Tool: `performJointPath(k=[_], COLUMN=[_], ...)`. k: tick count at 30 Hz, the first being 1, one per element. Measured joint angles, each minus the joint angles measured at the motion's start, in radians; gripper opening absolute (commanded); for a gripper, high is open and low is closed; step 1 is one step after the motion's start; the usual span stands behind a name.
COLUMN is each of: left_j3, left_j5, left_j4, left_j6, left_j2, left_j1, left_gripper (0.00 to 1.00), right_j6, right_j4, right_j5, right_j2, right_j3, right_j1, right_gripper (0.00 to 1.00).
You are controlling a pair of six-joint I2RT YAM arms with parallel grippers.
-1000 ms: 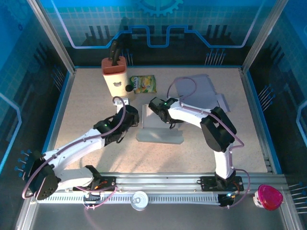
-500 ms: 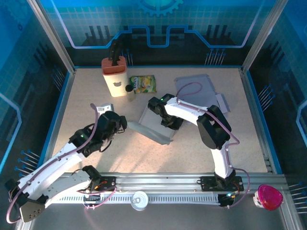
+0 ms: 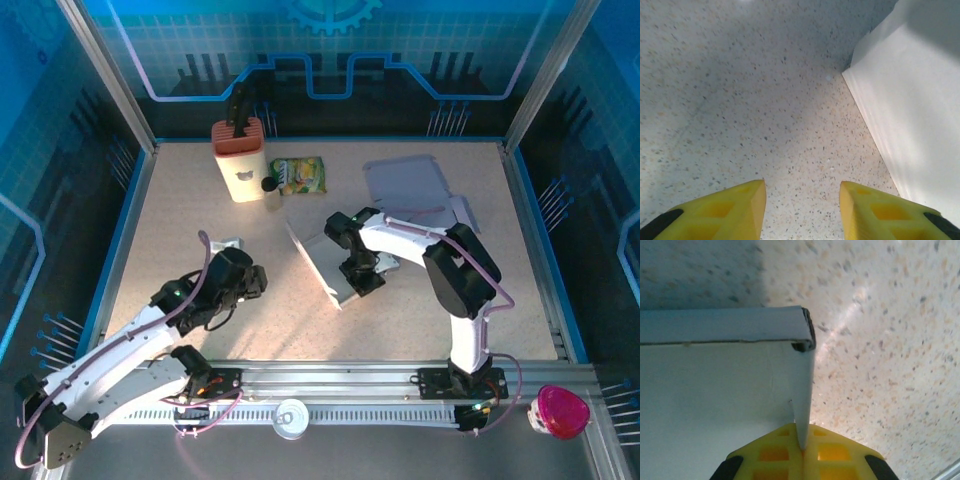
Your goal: Fold the paper box
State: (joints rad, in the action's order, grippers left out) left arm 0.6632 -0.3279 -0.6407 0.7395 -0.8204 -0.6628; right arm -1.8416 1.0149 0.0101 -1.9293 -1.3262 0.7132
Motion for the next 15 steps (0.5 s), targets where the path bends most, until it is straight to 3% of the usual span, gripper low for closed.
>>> performJointPath(k=[3, 9, 12, 15], left_j3=[-0.048, -0.114, -0.117, -0.117], left_j5=[0.049, 0.140, 0.166, 0.177], left_j4=[0.048, 0.184, 0.254, 0.312], left_j6=[0.014, 0.041, 0.048, 0.048], left_j2=[-0.011, -0.068, -0.110, -0.152], left_j1=[0.000, 0.000, -0.001, -0.002], left_gripper=[0.39, 0.39, 0.39, 0.40], right_j6=[-0.050, -0.115, -0.123, -0.108], right_j4=[-0.063, -0.179, -0.207, -0.208], right_j5=[0.054, 0.080, 0.071, 0.018], right_j2=[0.025, 0.063, 0.098, 0.171], right_j3=[0.048, 0.129, 0.152, 0.153], right_j1=[0.000, 0.023, 0.035, 0.047], right_gripper=[0.07, 0.44, 0.58, 0.67])
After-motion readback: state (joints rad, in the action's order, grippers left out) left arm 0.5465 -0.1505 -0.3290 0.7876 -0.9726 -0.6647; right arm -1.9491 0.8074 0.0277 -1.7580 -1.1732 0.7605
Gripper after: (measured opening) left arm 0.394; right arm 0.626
